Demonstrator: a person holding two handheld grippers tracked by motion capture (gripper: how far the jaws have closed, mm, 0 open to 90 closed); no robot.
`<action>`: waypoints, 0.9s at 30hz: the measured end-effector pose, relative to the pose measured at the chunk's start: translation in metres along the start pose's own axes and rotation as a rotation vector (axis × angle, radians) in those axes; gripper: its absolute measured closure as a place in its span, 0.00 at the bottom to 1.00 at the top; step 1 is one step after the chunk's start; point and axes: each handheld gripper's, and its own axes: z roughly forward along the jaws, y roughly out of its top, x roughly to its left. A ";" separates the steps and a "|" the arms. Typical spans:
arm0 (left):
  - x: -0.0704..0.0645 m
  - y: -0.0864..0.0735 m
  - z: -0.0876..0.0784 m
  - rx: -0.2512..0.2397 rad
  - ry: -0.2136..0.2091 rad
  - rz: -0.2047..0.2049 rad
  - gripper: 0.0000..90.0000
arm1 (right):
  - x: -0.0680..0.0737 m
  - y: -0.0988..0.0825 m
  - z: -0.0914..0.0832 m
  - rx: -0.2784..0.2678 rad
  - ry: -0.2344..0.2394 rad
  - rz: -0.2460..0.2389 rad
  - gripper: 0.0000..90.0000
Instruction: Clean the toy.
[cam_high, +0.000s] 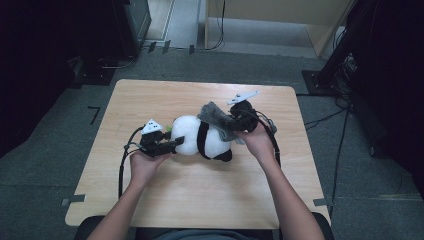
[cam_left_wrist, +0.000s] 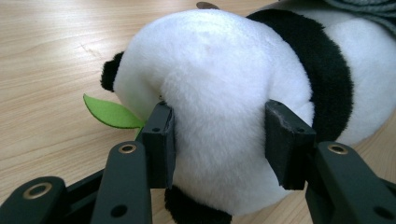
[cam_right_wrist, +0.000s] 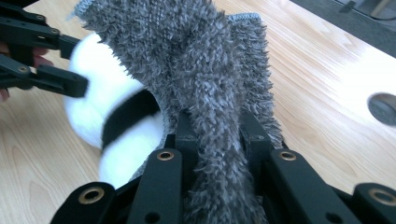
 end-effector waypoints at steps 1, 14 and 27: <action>0.000 0.000 0.000 -0.002 -0.003 0.000 0.55 | -0.005 -0.006 -0.004 -0.004 -0.001 0.021 0.83; 0.007 -0.004 0.000 -0.021 -0.054 0.014 0.50 | -0.024 -0.028 -0.011 0.008 -0.033 0.072 0.83; 0.004 -0.014 0.001 -0.002 -0.082 0.115 0.29 | -0.028 -0.027 -0.004 0.009 -0.037 0.086 0.84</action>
